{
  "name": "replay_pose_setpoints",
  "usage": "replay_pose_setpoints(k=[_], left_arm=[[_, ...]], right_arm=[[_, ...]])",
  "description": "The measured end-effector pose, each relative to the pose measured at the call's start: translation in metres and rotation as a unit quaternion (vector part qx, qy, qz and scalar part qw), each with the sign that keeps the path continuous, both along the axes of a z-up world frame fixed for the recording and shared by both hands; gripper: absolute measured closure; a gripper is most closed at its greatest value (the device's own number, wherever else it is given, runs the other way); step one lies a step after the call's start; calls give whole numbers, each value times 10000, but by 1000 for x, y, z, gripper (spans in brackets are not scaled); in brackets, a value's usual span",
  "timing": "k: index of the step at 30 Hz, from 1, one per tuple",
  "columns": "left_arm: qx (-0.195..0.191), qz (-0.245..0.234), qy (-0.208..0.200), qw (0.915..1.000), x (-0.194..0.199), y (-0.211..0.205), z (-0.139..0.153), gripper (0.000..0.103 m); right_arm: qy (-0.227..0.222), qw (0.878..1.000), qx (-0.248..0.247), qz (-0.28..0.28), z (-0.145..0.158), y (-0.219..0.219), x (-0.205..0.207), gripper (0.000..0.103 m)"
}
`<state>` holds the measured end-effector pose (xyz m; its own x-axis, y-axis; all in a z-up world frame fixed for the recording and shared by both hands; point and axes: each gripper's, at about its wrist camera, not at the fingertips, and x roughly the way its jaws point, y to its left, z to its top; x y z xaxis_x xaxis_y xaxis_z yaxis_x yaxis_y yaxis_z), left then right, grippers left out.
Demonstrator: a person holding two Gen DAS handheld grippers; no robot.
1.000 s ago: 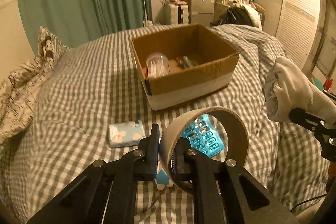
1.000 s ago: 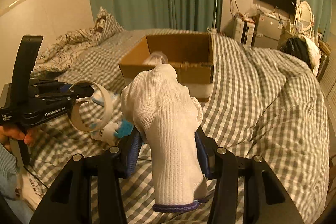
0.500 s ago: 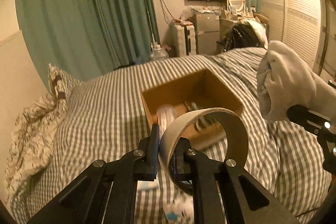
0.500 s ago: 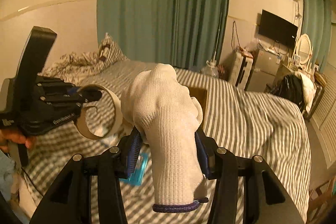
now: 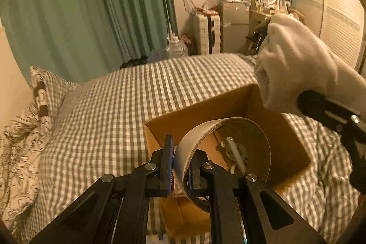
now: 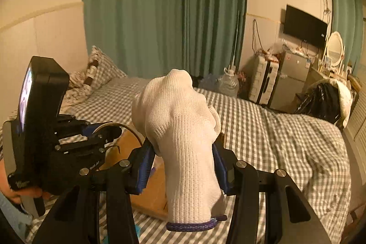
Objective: Organize objects
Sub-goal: 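Carry the tape roll and glove into the box and open both tools, then move both tools back toward the bear toy and blister pack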
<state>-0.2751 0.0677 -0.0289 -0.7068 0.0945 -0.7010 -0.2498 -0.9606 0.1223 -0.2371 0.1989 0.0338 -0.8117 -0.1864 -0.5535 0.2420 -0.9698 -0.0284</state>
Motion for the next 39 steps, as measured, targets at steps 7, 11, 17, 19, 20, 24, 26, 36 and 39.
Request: replay_pose_setpoints(k=[7, 11, 17, 19, 20, 24, 26, 36, 39], left_arm=[[-109, -32, -354, 9993, -30, 3, -45, 93], [38, -69, -640, 9979, -37, 6, -59, 93], [-116, -273, -905, 9955, -21, 15, -59, 12], [-42, -337, -727, 9968, -6, 16, -48, 2], [2, -423, -712, 9966, 1, 15, -43, 2], [74, -394, -693, 9968, 28, 11, -15, 2], [151, -310, -589, 9977, 42, 7, 1, 2], [761, 122, 368, 9963, 131, -35, 96, 0], [821, 307, 692, 9937, 159, -54, 111, 0]], right_arm=[[-522, 9986, -120, -49, -62, 11, -46, 56], [-697, 9974, -160, -88, -80, 14, -56, 56], [-530, 9979, -328, -198, -73, 21, -48, 29], [-409, 9980, -408, -250, -62, 24, -38, 21], [-342, 9982, -433, -239, -55, 24, -31, 20], [-79, 9991, -338, -233, -24, 20, 1, 14], [71, 9992, -300, -241, -6, 19, 21, 13], [572, 9981, -34, -204, 66, 10, 124, 6], [609, 9979, 35, -194, 77, 5, 150, 6]])
